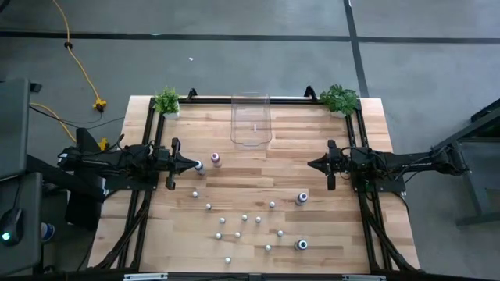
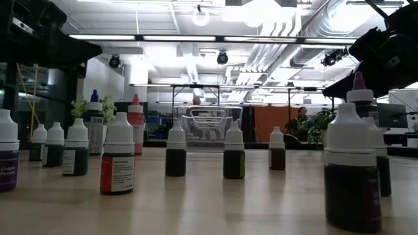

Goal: Pick & Place food coloring

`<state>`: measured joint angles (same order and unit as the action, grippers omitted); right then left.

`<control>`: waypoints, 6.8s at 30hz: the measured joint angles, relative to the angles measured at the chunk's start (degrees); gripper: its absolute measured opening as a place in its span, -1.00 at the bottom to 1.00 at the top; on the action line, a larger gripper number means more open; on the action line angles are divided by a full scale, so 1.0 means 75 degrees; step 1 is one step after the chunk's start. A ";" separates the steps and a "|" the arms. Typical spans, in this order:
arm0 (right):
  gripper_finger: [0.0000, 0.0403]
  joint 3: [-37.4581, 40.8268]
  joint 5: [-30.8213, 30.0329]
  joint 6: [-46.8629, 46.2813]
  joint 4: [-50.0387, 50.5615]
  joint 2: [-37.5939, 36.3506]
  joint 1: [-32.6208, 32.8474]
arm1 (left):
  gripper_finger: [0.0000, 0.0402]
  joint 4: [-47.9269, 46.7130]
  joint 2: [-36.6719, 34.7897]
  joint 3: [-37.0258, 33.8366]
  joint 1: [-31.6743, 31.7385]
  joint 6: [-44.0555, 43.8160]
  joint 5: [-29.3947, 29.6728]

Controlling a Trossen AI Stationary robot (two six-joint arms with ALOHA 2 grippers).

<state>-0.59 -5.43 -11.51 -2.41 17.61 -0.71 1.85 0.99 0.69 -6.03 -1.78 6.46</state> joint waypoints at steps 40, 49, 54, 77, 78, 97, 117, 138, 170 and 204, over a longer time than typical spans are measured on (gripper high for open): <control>-1.00 0.0002 0.0000 0.0000 -0.0001 0.0000 -0.0003 | -1.00 0.0098 0.0003 0.0164 0.0001 -0.0351 0.0269; -1.00 0.0001 0.0000 0.0000 -0.0001 -0.0001 -0.0002 | -0.60 0.0046 0.0003 0.0331 0.0001 -0.0432 0.0804; -1.00 0.0001 0.0000 0.0000 -0.0001 -0.0001 0.0000 | -0.19 -0.0245 0.0003 0.0338 0.0001 -0.0604 0.0824; -1.00 0.0000 0.0000 0.0000 -0.0001 0.0001 -0.0002 | 0.22 -0.4916 0.4051 0.5693 0.0001 -0.0540 0.1244; -1.00 0.0002 0.0000 0.0000 -0.0001 -0.0001 0.0000 | 0.22 -0.5325 0.4530 0.6155 0.0001 -0.0543 0.1241; -1.00 0.0002 0.0000 0.0000 -0.0030 -0.0001 -0.0003 | 0.22 -1.2265 1.1114 1.3052 0.0001 -0.1063 0.0609; -1.00 0.0001 -0.0020 0.0000 -0.0046 0.0005 -0.0001 | 0.22 -1.2253 0.9746 1.0762 0.1694 -0.3640 0.0700; -1.00 -0.0001 -0.0026 0.0000 -0.0051 0.0005 -0.0003 | 0.22 -1.0476 0.9743 0.9203 0.2888 -0.1574 -0.0975; -1.00 -0.0001 -0.0026 0.0000 -0.0051 0.0005 0.0000 | 0.22 -0.9966 0.9854 0.8218 0.3303 -0.2204 -0.1662; -1.00 -0.0001 -0.0026 0.0000 -0.0054 0.0008 -0.0003 | 0.22 -0.8856 1.0643 0.7834 0.3136 -0.2402 -0.2848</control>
<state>-0.60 -5.63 -11.51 -2.81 17.67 -0.73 -64.58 80.82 59.44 17.49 -19.79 -14.90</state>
